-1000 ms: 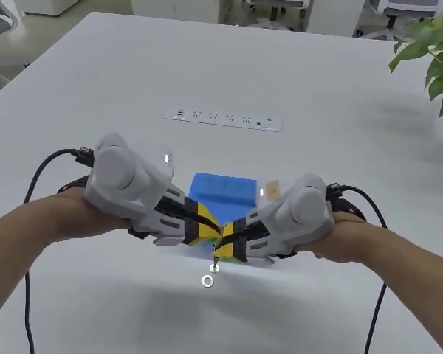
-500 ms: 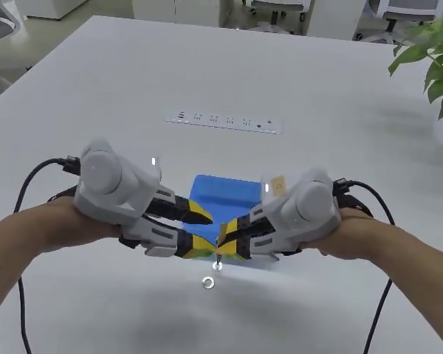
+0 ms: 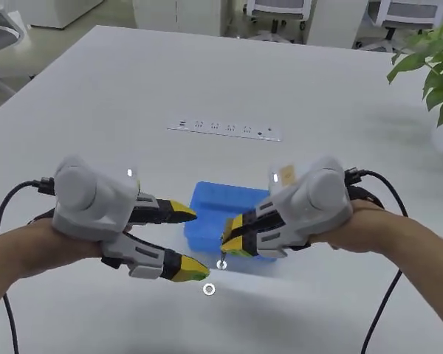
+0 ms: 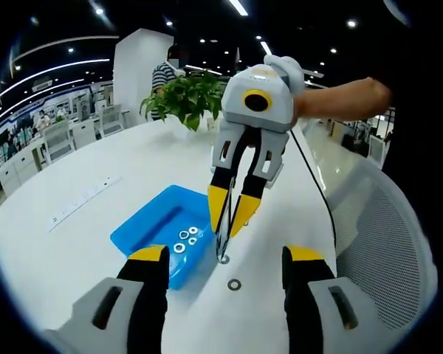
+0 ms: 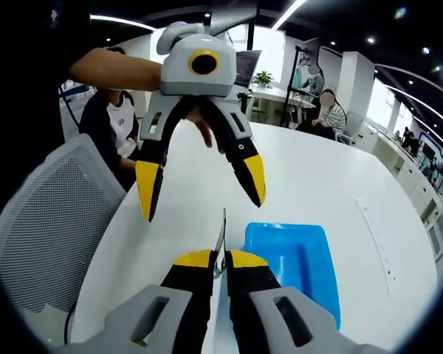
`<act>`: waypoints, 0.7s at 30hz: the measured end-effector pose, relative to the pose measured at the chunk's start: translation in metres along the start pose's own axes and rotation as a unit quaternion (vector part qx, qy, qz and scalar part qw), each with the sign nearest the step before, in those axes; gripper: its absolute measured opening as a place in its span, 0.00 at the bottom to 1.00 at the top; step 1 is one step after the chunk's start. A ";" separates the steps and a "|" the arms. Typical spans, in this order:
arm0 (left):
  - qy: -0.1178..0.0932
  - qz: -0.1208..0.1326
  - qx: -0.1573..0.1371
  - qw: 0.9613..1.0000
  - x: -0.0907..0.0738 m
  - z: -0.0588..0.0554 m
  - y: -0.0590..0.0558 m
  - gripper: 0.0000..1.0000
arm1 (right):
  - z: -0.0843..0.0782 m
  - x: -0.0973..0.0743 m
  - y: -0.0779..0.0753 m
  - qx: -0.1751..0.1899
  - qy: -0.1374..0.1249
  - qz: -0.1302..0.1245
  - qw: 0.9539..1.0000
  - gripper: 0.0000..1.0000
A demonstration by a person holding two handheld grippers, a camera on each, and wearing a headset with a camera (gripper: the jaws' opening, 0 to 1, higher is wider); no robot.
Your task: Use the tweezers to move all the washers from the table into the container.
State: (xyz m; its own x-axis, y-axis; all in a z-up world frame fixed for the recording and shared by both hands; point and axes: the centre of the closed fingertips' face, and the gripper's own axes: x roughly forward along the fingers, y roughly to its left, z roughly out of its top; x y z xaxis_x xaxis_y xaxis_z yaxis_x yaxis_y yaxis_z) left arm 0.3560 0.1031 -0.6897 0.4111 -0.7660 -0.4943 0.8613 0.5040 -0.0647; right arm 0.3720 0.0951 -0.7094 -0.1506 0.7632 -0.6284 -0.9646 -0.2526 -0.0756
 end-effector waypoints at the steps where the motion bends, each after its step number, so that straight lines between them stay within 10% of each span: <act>1: 0.001 0.003 -0.002 1.000 -0.001 -0.001 0.000 0.70 | 0.001 -0.001 0.000 0.000 0.000 0.000 1.000 0.07; 21: -0.021 0.034 -0.039 0.998 -0.010 -0.004 -0.004 0.99 | 0.021 -0.019 -0.014 -0.006 -0.002 -0.004 1.000 0.07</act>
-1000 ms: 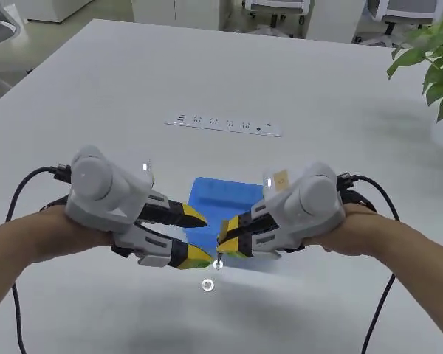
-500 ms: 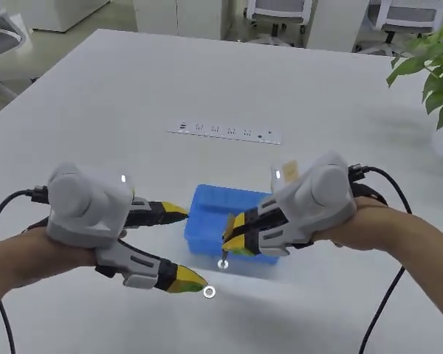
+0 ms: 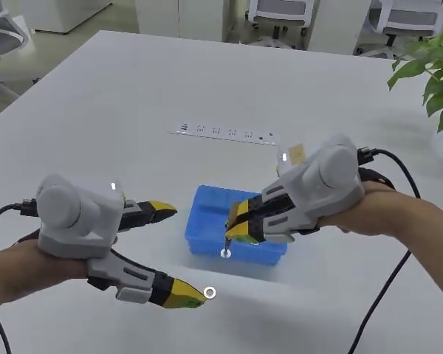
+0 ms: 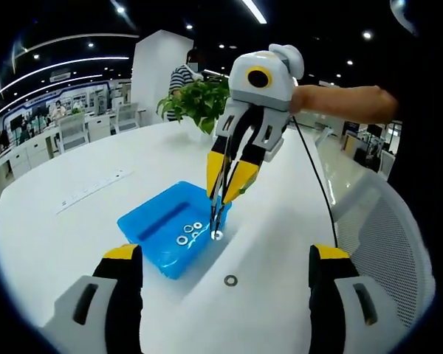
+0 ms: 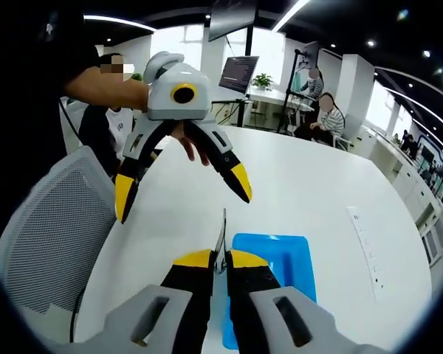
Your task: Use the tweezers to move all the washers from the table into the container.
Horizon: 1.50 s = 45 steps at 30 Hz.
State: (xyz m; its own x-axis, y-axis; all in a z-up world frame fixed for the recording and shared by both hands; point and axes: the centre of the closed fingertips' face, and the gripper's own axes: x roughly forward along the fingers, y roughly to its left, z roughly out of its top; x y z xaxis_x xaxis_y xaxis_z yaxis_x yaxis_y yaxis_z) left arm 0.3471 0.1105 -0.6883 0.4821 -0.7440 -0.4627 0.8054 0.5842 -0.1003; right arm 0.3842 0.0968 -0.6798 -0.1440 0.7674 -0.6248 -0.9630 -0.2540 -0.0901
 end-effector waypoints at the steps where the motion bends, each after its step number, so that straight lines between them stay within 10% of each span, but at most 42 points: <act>1: -0.003 0.002 -0.002 1.000 0.000 0.001 0.001 0.99 | 0.001 0.000 -0.001 -0.002 0.000 -0.001 1.000 0.07; 45: -0.011 0.006 0.004 1.000 0.010 0.010 0.033 0.84 | -0.034 0.036 -0.047 -0.008 0.013 -0.004 1.000 0.08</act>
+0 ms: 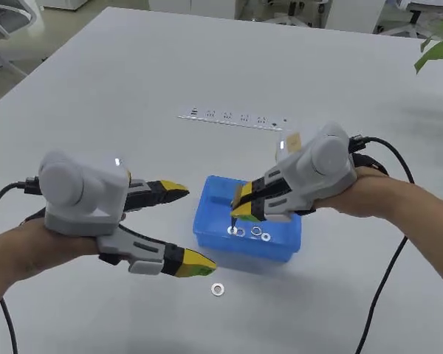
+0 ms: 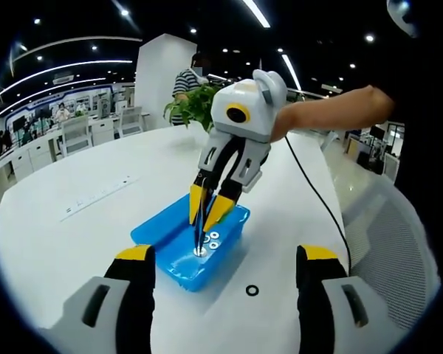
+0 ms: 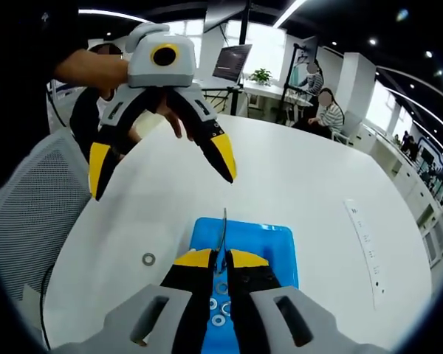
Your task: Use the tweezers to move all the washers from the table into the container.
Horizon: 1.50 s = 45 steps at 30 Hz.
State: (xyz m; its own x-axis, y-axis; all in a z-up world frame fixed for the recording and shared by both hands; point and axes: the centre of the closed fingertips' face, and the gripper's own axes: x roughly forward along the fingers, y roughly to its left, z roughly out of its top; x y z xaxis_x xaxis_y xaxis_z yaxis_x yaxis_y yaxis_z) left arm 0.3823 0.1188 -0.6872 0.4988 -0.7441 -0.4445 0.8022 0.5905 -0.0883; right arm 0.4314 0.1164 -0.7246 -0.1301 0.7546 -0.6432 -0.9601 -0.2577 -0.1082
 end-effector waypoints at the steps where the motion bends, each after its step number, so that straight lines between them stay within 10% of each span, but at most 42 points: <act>1: 0.001 -0.001 0.001 1.000 0.001 0.000 0.001 0.82 | -0.001 0.001 0.000 0.002 0.000 0.001 1.000 0.08; 23: 0.029 -0.027 0.053 0.998 0.030 0.015 0.021 0.25 | -0.012 0.014 0.004 0.001 0.005 0.018 1.000 0.08; 45: 0.039 -0.037 0.105 0.993 0.050 0.020 0.028 0.06 | -0.015 0.015 0.004 -0.006 0.007 0.015 1.000 0.09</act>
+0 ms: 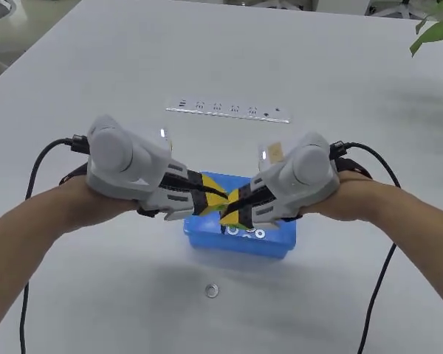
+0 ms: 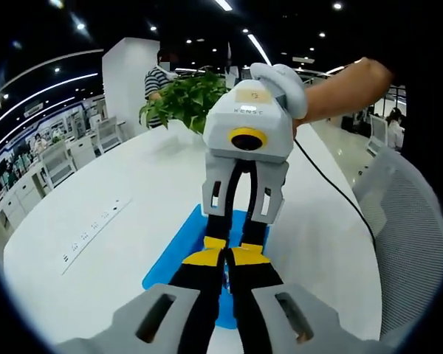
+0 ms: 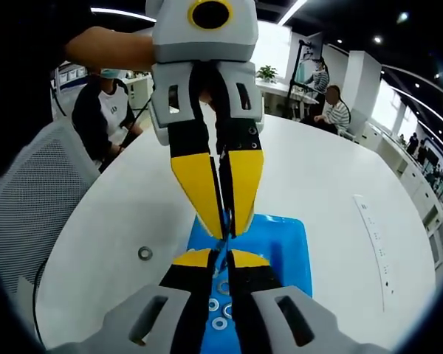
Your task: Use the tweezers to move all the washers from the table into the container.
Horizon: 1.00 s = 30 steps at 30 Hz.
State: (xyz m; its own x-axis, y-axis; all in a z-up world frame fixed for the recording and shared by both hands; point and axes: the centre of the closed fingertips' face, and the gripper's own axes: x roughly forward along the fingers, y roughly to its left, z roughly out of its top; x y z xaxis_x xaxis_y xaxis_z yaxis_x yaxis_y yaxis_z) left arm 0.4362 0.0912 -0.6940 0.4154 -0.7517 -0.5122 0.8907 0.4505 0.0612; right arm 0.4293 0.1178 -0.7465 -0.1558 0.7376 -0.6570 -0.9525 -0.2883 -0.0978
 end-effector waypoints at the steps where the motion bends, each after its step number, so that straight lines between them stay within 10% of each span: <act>1: 0.000 0.000 0.001 1.000 0.000 0.000 0.000 0.06 | 0.000 0.000 0.000 0.000 0.000 -0.001 1.000 0.10; 30: -0.005 0.003 0.004 1.000 -0.007 0.012 -0.002 0.06 | -0.001 -0.022 -0.003 0.040 -0.002 -0.036 0.999 0.28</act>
State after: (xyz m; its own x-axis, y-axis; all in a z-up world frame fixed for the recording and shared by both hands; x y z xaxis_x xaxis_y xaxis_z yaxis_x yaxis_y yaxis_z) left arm 0.4340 0.0900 -0.6801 0.4228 -0.7534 -0.5036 0.8893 0.4518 0.0709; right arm 0.4360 0.1015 -0.7328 -0.0873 0.7572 -0.6474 -0.9790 -0.1854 -0.0850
